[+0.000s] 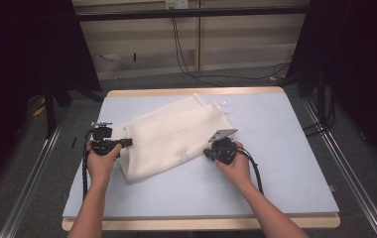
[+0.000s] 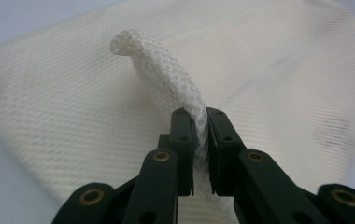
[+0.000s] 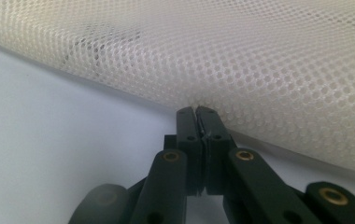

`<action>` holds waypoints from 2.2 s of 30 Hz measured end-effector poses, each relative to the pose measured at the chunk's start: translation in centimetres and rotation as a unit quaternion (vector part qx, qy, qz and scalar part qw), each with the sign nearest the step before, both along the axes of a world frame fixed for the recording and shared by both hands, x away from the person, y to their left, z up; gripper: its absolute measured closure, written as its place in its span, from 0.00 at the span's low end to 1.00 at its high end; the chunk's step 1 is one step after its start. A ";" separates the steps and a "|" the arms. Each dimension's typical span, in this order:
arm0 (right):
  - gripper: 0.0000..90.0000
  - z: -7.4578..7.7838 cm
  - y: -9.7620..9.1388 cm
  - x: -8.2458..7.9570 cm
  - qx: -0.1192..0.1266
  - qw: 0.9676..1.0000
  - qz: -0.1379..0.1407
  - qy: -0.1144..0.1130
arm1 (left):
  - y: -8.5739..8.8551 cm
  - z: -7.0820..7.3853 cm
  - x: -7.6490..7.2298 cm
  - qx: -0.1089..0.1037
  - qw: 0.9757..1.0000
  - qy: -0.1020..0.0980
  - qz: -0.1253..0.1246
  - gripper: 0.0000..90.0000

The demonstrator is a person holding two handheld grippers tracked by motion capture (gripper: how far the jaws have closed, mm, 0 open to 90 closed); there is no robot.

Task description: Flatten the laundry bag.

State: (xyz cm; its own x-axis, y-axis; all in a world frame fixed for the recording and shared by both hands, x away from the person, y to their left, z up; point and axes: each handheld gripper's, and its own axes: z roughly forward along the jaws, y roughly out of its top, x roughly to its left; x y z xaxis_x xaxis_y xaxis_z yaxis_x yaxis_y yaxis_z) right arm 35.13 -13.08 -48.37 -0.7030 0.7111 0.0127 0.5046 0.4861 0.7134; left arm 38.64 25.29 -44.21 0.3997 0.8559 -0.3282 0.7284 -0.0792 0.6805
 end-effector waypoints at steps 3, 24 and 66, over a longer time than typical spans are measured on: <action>0.98 0.0 0.1 0.0 -0.001 1.000 -0.004 0.002 | -2.1 1.2 -1.5 -0.015 0.998 -0.031 -0.043 0.92; 0.82 3.5 -0.7 -0.9 0.049 0.998 -0.027 -0.012 | -12.5 -1.2 -6.0 0.043 0.976 -0.023 -0.211 0.93; 0.97 2.0 2.3 0.9 0.090 0.994 -0.010 0.065 | -14.8 -2.0 -7.7 0.034 0.957 0.021 -0.288 0.89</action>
State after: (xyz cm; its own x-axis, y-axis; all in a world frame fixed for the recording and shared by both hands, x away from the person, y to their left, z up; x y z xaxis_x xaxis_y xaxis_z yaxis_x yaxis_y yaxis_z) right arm 36.00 -10.78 -46.34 -0.6736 0.7024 0.2301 0.6060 0.3467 0.7159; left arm 30.92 10.51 -46.18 0.7990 0.5177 -0.3058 0.5772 -0.5181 0.6312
